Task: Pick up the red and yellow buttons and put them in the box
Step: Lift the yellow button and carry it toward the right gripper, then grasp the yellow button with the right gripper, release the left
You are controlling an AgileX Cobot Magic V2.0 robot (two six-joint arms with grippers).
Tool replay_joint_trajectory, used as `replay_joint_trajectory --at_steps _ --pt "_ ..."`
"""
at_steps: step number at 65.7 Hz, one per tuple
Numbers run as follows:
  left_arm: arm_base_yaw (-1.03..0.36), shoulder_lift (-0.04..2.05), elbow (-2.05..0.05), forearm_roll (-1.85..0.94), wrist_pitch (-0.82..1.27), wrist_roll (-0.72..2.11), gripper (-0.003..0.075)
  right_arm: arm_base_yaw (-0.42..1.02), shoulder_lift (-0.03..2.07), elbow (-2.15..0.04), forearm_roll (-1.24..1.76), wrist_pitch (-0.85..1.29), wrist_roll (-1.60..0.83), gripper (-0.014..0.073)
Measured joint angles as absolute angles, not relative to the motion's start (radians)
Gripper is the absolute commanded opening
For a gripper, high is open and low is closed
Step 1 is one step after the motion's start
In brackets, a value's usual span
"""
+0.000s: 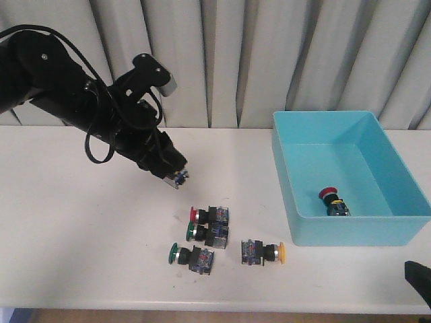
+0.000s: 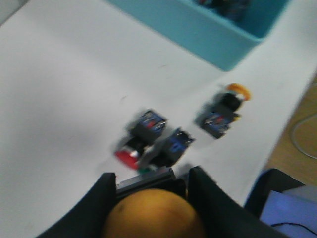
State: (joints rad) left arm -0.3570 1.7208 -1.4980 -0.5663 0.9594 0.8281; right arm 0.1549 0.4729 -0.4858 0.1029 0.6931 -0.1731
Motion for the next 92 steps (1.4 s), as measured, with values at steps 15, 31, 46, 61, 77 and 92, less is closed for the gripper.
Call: replay_joint_trajectory --at_steps 15,31,46,61,77,92 --pt "-0.357 1.766 -1.498 -0.905 1.147 1.247 0.0210 0.155 0.482 -0.486 0.113 0.761 -0.173 0.0391" --pt "-0.357 1.841 -1.498 -1.086 1.203 1.470 0.0210 0.155 0.633 -0.557 0.234 0.829 -0.356 0.0480" --pt "-0.357 1.849 -1.498 -1.114 1.203 1.545 0.0210 0.155 0.905 -0.672 0.510 0.829 -0.794 0.0542" --pt "-0.357 1.849 -1.498 -1.115 1.203 1.553 0.0210 0.155 1.173 -0.814 0.787 0.827 -1.257 0.0541" --pt "-0.357 1.849 -1.498 -1.115 1.203 1.553 0.0210 0.155 1.441 -1.039 0.902 0.960 -1.495 0.0541" --pt "-0.357 1.849 -1.498 -1.115 1.203 1.553 0.0210 0.187 1.602 -1.173 0.905 1.035 -1.577 0.0535"
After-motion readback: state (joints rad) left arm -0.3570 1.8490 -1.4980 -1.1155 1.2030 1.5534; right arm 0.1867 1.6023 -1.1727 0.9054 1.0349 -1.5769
